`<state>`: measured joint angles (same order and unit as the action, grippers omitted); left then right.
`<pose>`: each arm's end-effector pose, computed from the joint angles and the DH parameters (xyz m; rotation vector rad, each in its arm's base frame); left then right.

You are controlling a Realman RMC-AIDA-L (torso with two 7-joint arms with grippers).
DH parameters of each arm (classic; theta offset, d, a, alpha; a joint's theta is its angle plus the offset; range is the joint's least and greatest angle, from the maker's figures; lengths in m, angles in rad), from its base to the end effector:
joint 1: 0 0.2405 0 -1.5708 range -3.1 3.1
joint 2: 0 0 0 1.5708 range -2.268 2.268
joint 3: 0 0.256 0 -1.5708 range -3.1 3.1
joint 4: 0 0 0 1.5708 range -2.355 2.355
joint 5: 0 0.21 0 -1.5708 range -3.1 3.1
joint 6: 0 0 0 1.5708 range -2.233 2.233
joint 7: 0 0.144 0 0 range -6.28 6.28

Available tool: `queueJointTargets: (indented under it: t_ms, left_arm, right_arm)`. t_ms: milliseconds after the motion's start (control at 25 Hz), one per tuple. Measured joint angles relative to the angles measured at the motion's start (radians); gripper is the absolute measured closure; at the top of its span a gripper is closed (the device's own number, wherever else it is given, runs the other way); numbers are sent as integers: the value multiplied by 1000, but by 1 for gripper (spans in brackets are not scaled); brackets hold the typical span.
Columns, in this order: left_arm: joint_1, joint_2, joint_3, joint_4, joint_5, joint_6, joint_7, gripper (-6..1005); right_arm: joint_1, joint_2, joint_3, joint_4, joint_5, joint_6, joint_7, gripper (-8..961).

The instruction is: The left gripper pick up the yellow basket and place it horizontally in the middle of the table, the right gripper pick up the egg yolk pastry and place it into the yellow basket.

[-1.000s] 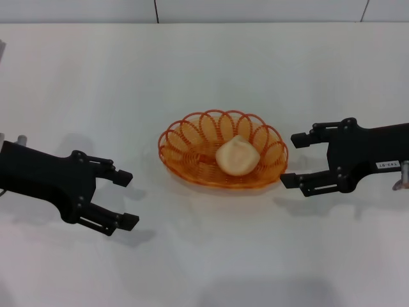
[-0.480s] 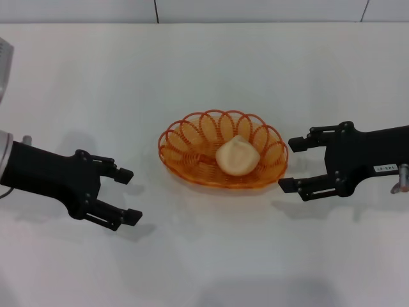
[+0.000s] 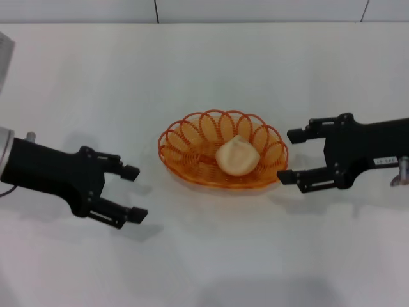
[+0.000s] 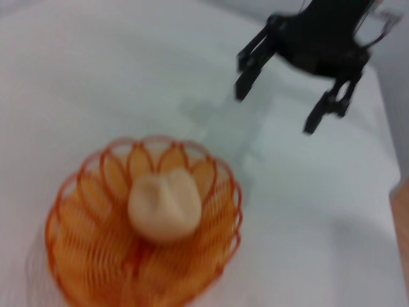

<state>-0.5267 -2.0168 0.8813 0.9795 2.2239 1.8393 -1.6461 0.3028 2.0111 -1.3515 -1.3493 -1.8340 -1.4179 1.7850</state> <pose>-0.2476 0.3104 0.0367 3.0673 0.5736 0.1847 0.1886 0.3133 0.0159 -2.8793 0.3067 0.3553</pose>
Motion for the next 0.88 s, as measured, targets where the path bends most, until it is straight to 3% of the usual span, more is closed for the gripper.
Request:
queueJointTargets:
  t_ms: [280,560,880]
  left_arm:
    - [39,8,-58,14,-233,17,73,109]
    - [94,-19,-129,7,-429,13,126,109]
    - [133,-56,-194,-6,-466,-34,150,109]
  right_arm:
    - [-9,0,48,-29,48,18,-49,178]
    - [-10,0,88,-20,73,47,-109,177]
    - [-10,0,100,11,74,105,-144,177]
